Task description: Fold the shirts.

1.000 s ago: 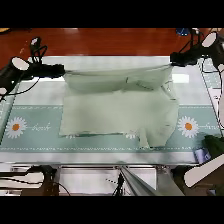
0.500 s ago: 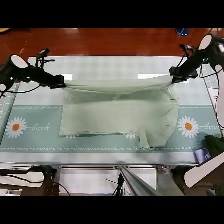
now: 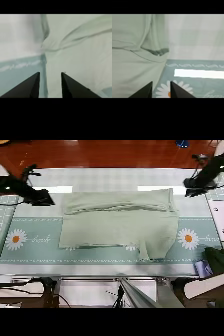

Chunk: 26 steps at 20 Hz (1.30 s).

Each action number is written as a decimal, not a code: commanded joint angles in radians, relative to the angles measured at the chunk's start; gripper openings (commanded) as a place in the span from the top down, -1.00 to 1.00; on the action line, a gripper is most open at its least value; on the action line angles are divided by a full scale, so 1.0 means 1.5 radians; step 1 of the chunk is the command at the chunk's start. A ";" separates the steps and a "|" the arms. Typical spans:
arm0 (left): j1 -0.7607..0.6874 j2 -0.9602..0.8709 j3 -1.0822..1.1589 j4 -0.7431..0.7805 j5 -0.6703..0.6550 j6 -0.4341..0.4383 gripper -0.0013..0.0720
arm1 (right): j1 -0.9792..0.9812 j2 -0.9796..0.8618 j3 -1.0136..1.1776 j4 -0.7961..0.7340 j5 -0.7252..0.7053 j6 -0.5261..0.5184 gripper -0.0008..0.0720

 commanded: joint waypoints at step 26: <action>0.053 0.121 -0.542 -0.184 0.155 0.119 0.89 | -0.248 0.306 -0.530 0.274 -0.178 -0.133 -0.20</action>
